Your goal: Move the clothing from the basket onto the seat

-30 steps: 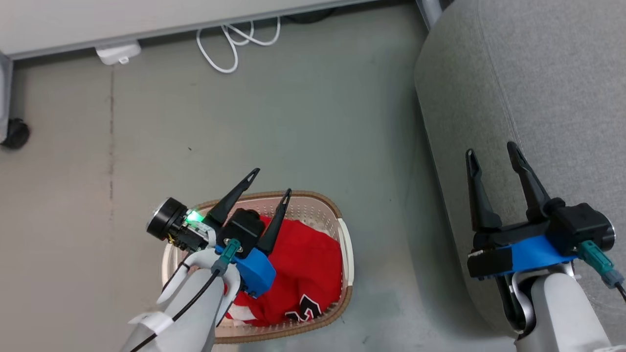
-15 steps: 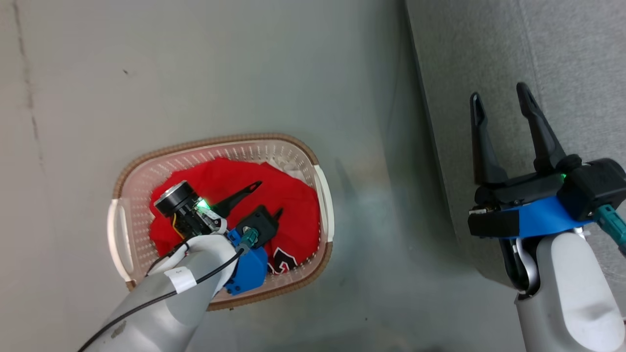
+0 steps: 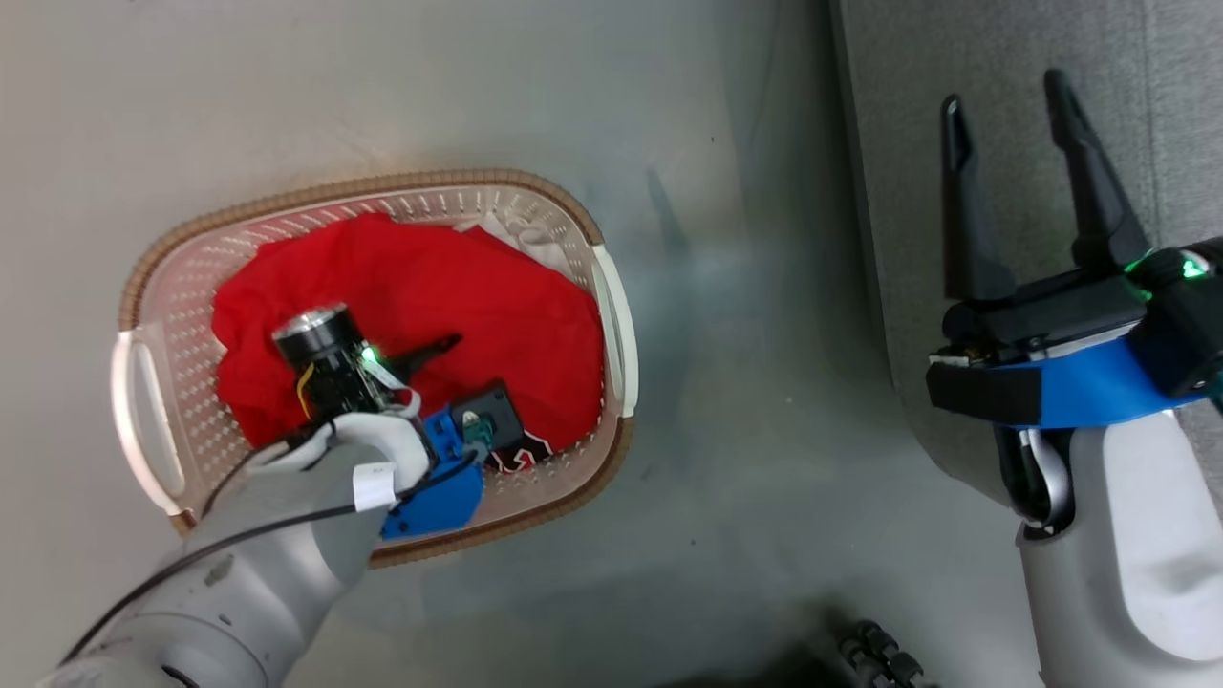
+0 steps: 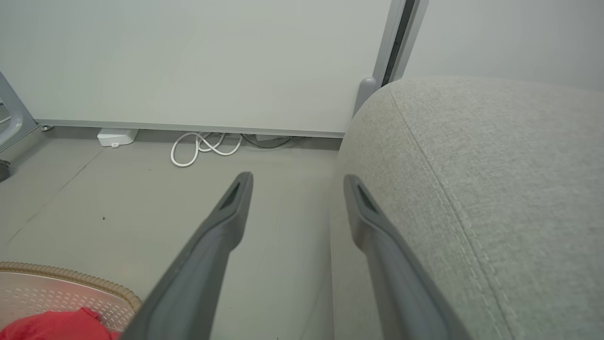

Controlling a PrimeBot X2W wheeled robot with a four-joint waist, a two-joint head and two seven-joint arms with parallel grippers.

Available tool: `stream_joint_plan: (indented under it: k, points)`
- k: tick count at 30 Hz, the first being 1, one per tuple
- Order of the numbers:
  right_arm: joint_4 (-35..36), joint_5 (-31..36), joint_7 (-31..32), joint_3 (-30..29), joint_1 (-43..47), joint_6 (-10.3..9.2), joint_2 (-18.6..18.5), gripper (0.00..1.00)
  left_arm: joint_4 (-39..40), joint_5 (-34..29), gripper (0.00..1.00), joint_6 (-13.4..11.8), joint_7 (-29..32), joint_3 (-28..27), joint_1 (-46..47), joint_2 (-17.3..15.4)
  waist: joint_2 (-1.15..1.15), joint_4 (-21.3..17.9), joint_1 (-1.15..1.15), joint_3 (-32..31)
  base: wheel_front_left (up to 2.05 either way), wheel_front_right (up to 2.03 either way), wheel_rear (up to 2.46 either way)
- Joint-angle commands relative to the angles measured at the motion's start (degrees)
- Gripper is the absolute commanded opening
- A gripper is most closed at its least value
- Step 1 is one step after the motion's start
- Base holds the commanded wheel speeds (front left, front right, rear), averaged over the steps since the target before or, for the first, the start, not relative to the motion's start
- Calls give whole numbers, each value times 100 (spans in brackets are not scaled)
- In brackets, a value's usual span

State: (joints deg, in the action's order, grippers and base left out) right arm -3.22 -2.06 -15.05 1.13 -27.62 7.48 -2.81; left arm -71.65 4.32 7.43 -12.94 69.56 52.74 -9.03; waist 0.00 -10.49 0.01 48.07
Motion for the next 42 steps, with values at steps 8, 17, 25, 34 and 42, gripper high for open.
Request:
stream_joint_plan:
  k: [8,17,25,34,42]
  points:
    - [390,16,-20,-135,-135,3,-13,100,-141,3,100,-2,328,296,635,-127,0,-131,-1,678,0,0,0]
    - [639,13,-20,-96,-64,3,-13,100,-194,-158,100,-2,589,375,961,-58,0,-144,-1,1030,0,0,0]
    - [751,19,-20,-79,-87,3,-14,100,-220,-243,100,-2,884,394,955,-71,0,-201,-1,1125,0,0,0]
    - [731,72,-19,-127,-126,3,-14,100,-224,-249,0,-2,812,398,902,10,0,-83,-1,1063,0,0,0]
    - [630,176,-20,-235,-122,3,-14,100,-201,418,0,-2,182,122,672,333,0,234,-1,581,0,0,0]
